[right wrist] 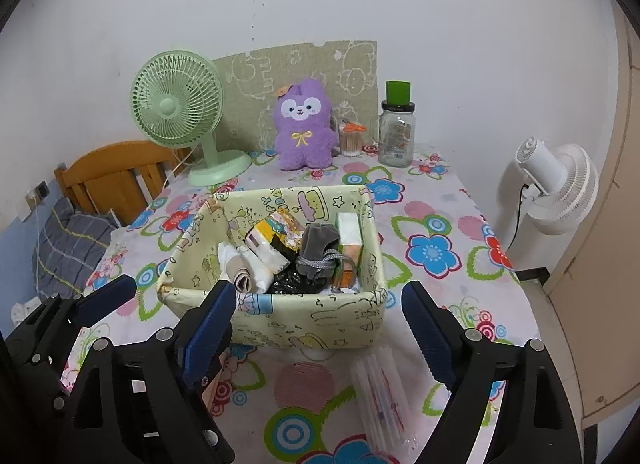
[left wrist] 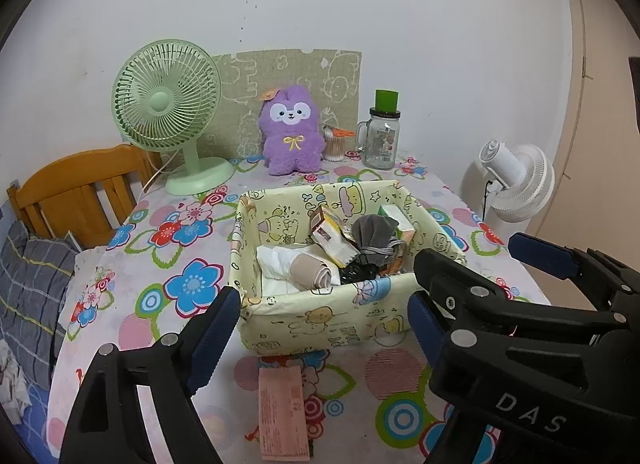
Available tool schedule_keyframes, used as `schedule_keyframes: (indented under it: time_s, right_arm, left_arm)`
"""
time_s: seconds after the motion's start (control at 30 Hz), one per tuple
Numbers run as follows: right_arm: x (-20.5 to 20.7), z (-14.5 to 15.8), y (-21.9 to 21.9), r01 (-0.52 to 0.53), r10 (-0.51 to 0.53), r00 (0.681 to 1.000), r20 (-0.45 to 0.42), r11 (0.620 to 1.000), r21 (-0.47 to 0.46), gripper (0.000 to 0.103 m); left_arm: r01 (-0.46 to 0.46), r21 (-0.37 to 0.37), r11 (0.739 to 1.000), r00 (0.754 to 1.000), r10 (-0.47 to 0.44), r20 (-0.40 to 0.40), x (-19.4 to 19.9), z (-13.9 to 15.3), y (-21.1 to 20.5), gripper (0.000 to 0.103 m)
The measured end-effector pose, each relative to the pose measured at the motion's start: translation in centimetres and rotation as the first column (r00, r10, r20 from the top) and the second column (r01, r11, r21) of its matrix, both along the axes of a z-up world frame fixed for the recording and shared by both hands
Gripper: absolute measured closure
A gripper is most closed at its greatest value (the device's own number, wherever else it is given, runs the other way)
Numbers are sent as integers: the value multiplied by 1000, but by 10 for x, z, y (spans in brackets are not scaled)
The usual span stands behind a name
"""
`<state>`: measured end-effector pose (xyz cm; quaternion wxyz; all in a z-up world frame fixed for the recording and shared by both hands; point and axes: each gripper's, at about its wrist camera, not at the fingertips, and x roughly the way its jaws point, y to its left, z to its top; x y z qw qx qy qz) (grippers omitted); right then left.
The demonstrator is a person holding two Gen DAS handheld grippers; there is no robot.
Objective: Organize soft objects
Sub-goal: 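Lift both open tools out of the box and back, then lower the right tool onto the clear pen bag and close it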
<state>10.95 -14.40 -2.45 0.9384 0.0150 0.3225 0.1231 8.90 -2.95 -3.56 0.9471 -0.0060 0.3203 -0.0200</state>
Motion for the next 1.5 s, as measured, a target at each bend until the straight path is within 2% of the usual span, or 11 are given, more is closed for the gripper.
schedule_keyframes:
  time_s: [0.73, 1.03, 1.5]
  right_arm:
    - [-37, 2, -13, 15, -14, 999, 32, 1000, -18, 10]
    - [-46, -11, -20, 5, -4, 999, 40, 999, -42, 9]
    - [-30, -40, -26, 5, -6, 1000, -22, 1000, -27, 9]
  left_arm:
    - [18, -4, 1000, 1000, -18, 25, -35, -1, -11, 11]
    - [51, -12, 999, 999, -51, 7, -38, -15, -24, 11]
    - [42, -14, 999, 997, -43, -66, -22, -41, -33, 10]
